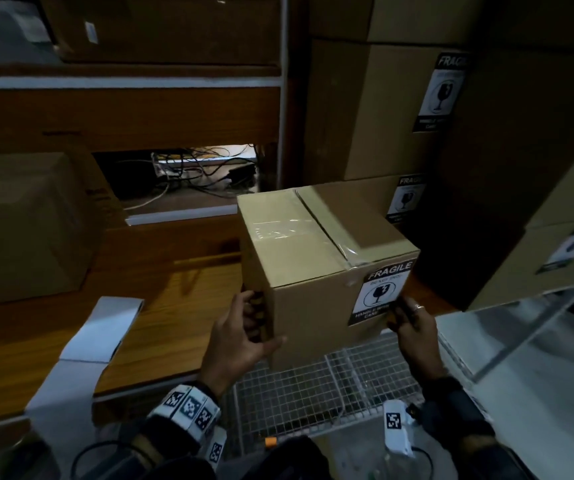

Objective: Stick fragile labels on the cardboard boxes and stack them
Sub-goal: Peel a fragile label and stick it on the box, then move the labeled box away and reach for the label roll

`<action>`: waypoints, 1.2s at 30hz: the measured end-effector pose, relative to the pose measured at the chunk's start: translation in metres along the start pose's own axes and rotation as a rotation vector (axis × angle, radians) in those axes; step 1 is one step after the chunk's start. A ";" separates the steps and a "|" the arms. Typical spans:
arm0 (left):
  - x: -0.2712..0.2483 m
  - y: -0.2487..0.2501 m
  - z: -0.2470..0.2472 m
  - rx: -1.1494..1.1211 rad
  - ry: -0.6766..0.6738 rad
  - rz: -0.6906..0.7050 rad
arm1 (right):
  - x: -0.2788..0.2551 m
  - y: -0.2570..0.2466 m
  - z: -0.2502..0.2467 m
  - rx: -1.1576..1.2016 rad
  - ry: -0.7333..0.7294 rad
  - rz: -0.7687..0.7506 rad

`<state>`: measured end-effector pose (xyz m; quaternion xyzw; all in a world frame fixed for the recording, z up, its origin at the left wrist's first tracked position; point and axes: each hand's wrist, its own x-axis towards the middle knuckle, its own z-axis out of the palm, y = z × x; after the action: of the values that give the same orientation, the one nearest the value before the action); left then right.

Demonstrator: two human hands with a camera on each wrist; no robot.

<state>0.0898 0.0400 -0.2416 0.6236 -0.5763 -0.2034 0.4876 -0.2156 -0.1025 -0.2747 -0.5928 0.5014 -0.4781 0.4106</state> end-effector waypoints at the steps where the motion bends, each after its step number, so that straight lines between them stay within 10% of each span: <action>1: -0.002 0.000 0.003 0.003 0.000 0.003 | 0.000 0.000 -0.003 -0.002 0.004 -0.014; 11: -0.039 0.030 0.032 0.093 -0.016 0.094 | -0.015 0.012 -0.046 0.010 0.061 -0.055; 36: 0.070 0.084 0.167 0.077 0.013 -0.030 | 0.067 0.018 -0.103 0.104 0.302 -0.035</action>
<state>-0.0730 -0.0746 -0.2231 0.6518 -0.5711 -0.1843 0.4637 -0.3170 -0.1719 -0.2603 -0.5009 0.5214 -0.5943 0.3523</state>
